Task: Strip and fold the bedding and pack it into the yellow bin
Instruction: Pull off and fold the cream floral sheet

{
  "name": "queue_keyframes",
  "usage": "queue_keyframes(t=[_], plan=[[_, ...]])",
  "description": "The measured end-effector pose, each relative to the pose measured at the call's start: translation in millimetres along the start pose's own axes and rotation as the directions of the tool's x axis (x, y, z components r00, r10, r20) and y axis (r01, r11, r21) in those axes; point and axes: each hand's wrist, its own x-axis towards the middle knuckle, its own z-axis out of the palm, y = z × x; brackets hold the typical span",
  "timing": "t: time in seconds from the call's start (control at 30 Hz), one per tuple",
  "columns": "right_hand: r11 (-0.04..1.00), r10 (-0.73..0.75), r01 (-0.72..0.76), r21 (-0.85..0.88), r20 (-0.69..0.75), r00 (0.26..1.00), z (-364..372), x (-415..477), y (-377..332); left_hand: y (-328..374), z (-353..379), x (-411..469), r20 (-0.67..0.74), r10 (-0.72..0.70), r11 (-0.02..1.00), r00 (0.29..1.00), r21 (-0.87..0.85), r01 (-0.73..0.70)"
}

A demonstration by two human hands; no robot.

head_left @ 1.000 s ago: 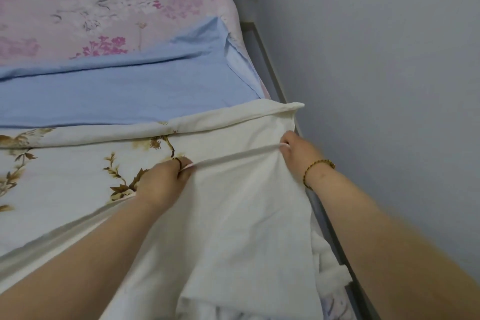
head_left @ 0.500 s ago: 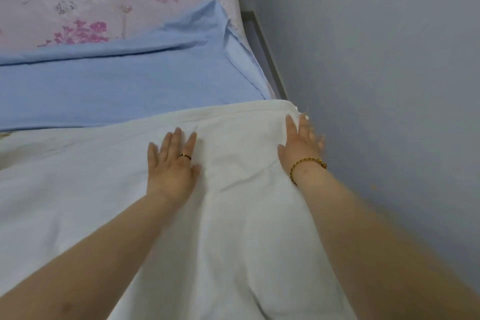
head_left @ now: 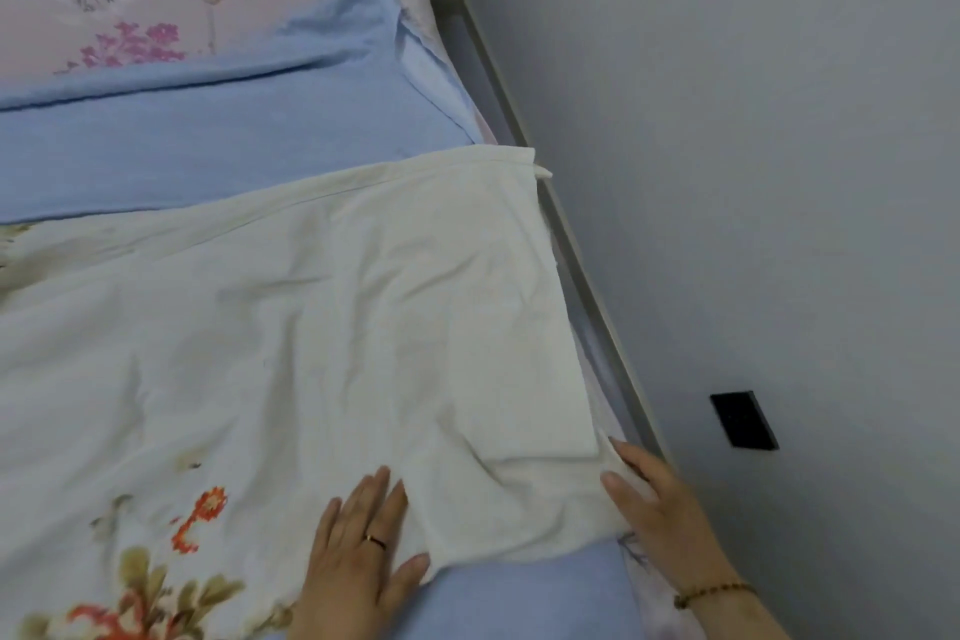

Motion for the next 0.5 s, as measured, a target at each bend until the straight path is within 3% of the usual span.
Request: queue_keyframes(t=[0.07, 0.13, 0.2, 0.3, 0.37, 0.5], plan=[[0.993, -0.073, 0.062, -0.098, -0.104, 0.992, 4, -12, 14, 13, 4, -8, 0.048, 0.025, 0.999, 0.999, 0.029, -0.026], [0.968, -0.200, 0.146, -0.202, -0.279, 0.939, 6, -19, 21, 22, 11, -14, 0.101, 0.011, 0.995, 0.995, 0.095, -0.021], [0.984, -0.164, 0.128, -0.122, -0.370, 0.914, 4, -29, 24, 26, 17, -21, 0.096, -0.024, 0.982, 0.995, 0.188, 0.006], [0.994, 0.095, -0.077, 0.079, -0.259, 0.961, 7, -33, 31, 24, 20, -21, 0.067, -0.081, 0.964, 0.994, 0.257, 0.062], [0.960, 0.235, -0.193, 0.203, -0.203, 0.951, 10, -32, 37, 24, 19, -15, 0.000, -0.080, 0.960, 0.997, 0.270, 0.077], [0.721, 0.380, -0.266, 0.640, -0.044, 0.924, 11, -27, 31, 16, 24, -4, -0.195, -0.011, 0.953, 0.981, 0.294, 0.069]])
